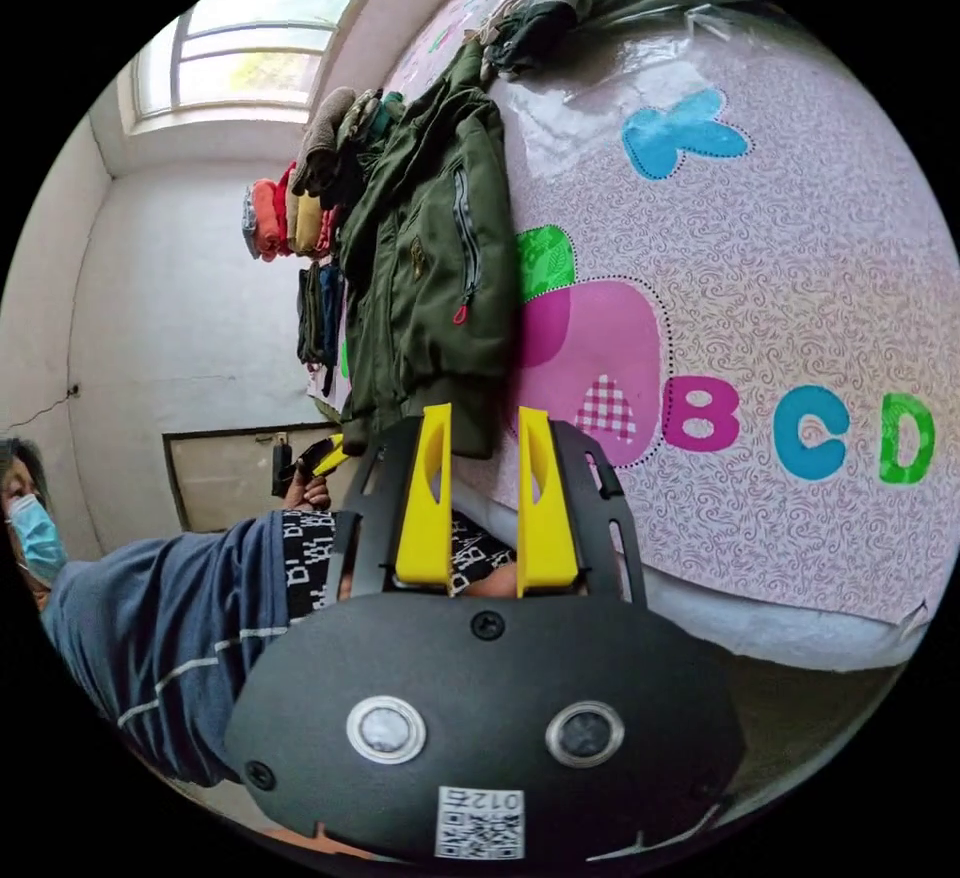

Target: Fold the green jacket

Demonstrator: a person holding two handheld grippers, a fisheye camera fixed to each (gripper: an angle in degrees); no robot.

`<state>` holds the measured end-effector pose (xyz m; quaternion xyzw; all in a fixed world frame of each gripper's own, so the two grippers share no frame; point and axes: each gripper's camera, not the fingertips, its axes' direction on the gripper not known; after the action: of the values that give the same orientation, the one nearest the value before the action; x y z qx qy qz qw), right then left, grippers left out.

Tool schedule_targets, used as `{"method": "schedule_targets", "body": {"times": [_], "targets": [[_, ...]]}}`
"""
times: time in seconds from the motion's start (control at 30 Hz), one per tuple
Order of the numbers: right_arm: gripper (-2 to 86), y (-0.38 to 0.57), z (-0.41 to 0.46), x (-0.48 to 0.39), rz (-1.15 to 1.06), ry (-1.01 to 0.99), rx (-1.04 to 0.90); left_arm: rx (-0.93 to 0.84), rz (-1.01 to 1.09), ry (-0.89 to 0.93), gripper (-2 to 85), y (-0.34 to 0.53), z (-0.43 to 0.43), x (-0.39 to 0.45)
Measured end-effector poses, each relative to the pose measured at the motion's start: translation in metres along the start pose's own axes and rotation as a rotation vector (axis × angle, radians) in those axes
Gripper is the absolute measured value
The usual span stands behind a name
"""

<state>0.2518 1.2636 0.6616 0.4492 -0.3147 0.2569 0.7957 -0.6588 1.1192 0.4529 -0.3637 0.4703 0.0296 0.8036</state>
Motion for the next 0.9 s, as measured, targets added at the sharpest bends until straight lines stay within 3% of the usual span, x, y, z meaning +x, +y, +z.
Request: {"method": "schedule_targets", "body": {"times": [0.3,0.5,0.67,0.9], "targets": [[10.9,0.003,-0.023,0.041,0.054,-0.139,0.004,-0.013,-0.009,0.318,14.4,0.010,-0.019,-0.053],[10.3,-0.007,-0.039,0.057,0.072,-0.176,-0.029,-0.090,0.026,0.181,14.7,0.008,-0.021,-0.063],[8.6,-0.018,-0.045,0.055,0.030,-0.164,-0.126,-0.116,0.046,0.182,12.7,0.004,-0.022,-0.069],[2.6,-0.030,-0.075,0.057,-0.011,-0.173,-0.166,-0.095,0.088,0.178,4.2,0.006,-0.045,-0.081]]}}
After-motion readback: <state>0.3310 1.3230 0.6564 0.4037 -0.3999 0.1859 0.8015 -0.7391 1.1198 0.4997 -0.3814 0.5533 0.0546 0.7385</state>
